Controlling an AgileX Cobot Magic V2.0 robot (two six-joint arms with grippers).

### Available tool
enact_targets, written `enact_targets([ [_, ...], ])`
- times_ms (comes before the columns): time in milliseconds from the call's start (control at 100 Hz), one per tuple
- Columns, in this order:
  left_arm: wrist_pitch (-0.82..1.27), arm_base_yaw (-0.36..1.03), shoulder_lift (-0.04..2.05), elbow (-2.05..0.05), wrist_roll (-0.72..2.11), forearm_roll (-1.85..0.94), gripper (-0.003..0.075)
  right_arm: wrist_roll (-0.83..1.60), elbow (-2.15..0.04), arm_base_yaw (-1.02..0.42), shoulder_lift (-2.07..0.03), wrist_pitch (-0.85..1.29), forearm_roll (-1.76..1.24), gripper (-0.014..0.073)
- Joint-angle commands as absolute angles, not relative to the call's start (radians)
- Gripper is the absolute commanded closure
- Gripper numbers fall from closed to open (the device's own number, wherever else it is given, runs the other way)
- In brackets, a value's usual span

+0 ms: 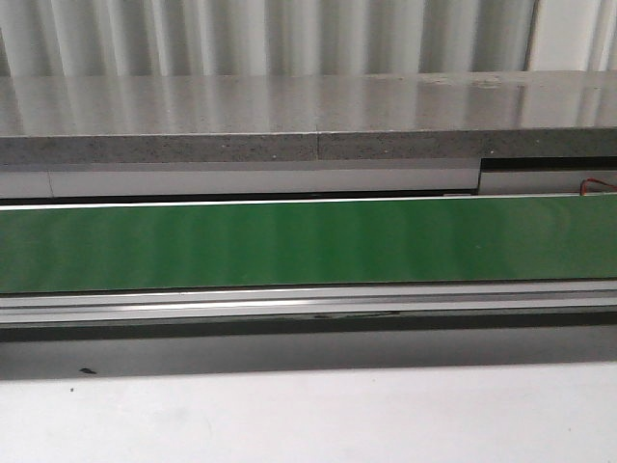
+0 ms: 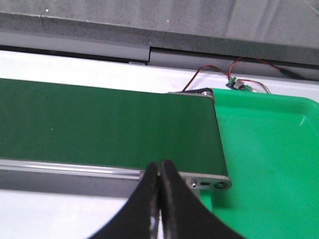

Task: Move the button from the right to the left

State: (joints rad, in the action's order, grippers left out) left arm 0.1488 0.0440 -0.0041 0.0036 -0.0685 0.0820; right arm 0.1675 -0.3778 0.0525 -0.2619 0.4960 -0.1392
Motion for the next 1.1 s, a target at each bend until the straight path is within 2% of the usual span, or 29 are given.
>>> enact_targets([
  [0, 0.073, 0.041, -0.035, 0.042, -0.071, 0.083, 0.0741, 0.177, -0.393, 0.054, -0.263, 0.349, -0.136, 0.0661],
  [120, 0.073, 0.041, -0.035, 0.042, -0.071, 0.083, 0.0741, 0.144, -0.334, 0.052, -0.252, 0.169, -0.125, 0.0661],
  [260, 0.073, 0.041, -0.035, 0.042, -0.071, 0.083, 0.0741, 0.0, -0.262, 0.041, -0.205, 0.058, -0.03, 0.0661],
  [370, 0.073, 0.041, -0.035, 0.042, -0.071, 0.083, 0.0741, -0.08, -0.212, 0.041, -0.178, 0.057, 0.047, 0.0661],
  [800, 0.073, 0.041, -0.035, 0.042, -0.071, 0.083, 0.0741, -0.08, 0.007, 0.026, 0.032, 0.042, 0.042, 0.0661],
  [1090, 0.073, 0.041, -0.035, 0.042, -0.071, 0.083, 0.0741, -0.08, 0.006, 0.026, 0.031, 0.057, 0.04, 0.0661],
])
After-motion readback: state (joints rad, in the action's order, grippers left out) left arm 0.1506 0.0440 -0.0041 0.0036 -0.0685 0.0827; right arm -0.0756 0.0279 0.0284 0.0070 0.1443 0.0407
